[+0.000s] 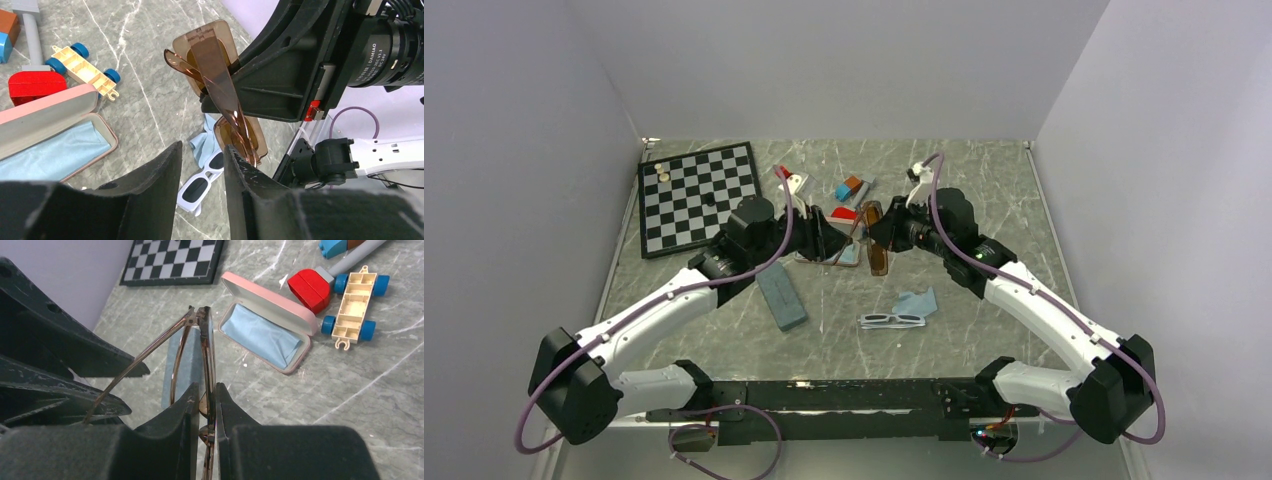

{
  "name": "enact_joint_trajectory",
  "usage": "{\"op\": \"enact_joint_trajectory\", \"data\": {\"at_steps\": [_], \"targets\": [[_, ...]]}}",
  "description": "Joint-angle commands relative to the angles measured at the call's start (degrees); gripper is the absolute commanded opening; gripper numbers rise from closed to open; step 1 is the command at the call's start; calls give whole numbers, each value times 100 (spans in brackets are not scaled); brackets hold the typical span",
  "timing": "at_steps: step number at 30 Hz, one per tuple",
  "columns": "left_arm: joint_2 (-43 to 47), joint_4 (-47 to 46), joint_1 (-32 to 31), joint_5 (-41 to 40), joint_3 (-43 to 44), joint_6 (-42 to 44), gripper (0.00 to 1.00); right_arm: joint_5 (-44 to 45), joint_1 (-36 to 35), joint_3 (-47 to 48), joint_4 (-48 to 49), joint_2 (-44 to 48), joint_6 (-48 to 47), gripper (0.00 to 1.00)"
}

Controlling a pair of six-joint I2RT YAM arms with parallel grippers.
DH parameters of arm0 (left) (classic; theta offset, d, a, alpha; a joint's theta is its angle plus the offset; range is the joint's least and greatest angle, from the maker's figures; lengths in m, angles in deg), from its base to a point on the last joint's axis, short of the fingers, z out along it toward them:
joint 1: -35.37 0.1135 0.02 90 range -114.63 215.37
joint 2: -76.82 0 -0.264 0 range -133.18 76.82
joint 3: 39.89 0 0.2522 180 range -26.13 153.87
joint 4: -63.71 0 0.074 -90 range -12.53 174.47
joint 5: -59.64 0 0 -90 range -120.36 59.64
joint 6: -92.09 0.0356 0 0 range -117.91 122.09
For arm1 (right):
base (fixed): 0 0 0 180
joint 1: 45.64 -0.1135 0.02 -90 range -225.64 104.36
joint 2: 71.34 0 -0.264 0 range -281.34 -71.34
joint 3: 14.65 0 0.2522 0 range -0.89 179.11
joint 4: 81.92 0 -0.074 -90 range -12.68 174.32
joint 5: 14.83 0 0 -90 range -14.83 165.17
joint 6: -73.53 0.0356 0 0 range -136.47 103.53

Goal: Organize the sunglasses

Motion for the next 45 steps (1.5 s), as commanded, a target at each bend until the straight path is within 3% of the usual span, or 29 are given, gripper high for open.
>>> {"op": "enact_joint_trajectory", "data": {"at_steps": [1,8,14,17,21,25,31,38,45], "targets": [[-6,-278,-86,-86,225,-282,39,232,-89,-30,1097,106,530,0],[-810,232,-695,-1114,886,-220,32,1731,-722,86,1326,5,866,0],[-980,732,-772,-1642,1037,-112,30,1985,-781,-72,1493,190,1011,0],[-726,920,-775,-1891,933,-18,34,2128,-782,-140,1327,361,962,0],[-197,1128,-757,-2266,734,120,52,2168,-773,-262,1222,629,863,0],[364,918,-645,-1802,441,66,60,1804,-757,-490,1515,790,871,0],[697,-323,-558,-64,-55,-82,66,1223,-748,-726,2235,792,1187,0],[424,-790,-591,355,-164,-241,62,1359,-752,-768,2397,661,1873,0],[-16,-434,-793,-214,191,-181,39,1508,-755,-614,2219,328,2346,0]]}}
